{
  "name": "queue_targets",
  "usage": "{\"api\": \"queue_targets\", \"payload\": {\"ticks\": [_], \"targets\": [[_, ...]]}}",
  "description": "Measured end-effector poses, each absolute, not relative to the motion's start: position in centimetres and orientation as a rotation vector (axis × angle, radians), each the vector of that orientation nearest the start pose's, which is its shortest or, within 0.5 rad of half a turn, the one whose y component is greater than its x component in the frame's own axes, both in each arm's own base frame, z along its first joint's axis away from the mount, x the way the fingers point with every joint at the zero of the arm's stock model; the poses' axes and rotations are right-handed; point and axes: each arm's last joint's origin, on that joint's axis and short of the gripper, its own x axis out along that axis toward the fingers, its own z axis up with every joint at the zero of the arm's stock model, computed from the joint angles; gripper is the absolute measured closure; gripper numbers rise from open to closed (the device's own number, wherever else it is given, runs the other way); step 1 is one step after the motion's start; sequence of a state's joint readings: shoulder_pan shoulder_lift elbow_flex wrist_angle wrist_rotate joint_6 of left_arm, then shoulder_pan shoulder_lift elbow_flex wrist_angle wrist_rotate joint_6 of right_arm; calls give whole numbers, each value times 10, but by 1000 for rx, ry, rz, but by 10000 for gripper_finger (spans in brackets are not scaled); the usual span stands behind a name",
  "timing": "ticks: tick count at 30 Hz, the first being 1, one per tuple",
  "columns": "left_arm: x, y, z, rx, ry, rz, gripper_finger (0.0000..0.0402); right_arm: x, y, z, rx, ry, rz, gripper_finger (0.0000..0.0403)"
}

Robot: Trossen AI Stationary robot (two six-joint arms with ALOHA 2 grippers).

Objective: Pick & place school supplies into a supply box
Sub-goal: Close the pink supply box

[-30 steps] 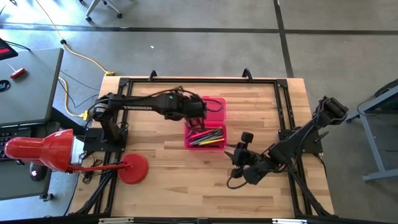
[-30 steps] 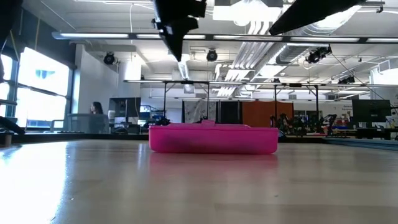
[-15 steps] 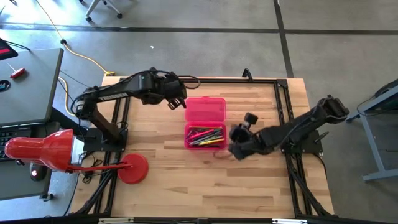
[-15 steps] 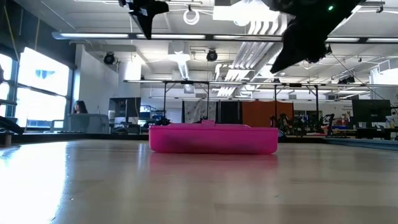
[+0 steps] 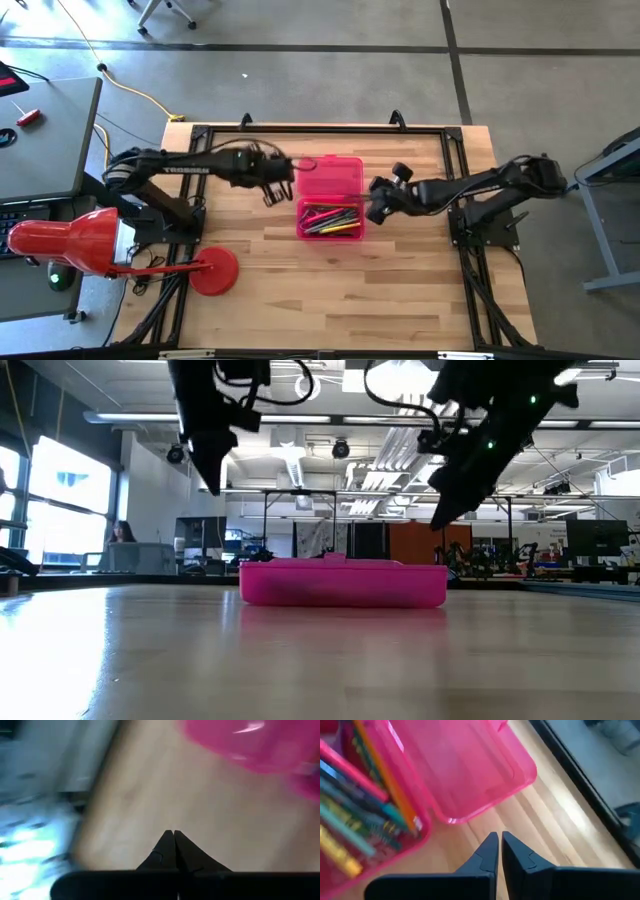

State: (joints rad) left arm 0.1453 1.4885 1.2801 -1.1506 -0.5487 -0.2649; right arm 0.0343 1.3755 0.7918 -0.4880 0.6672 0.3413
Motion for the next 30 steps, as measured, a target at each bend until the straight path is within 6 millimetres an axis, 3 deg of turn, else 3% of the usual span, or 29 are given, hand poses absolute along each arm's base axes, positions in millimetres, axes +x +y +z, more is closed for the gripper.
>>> {"api": "queue_targets", "payload": {"ticks": [6,11,18,24,30], "targets": [[273,23,233,-134,1031,332,392,228,-48,169,142,711,-672,403],[290,-13,205,-181,780,29,386,207,-84,148,380,545,-657,403],[299,-41,181,-205,800,-30,392,199,-119,141,467,449,-683,402],[308,-44,149,-248,879,49,382,220,-147,133,468,492,-686,402],[310,-44,142,-264,894,71,392,239,-173,116,479,595,-709,402]]}}
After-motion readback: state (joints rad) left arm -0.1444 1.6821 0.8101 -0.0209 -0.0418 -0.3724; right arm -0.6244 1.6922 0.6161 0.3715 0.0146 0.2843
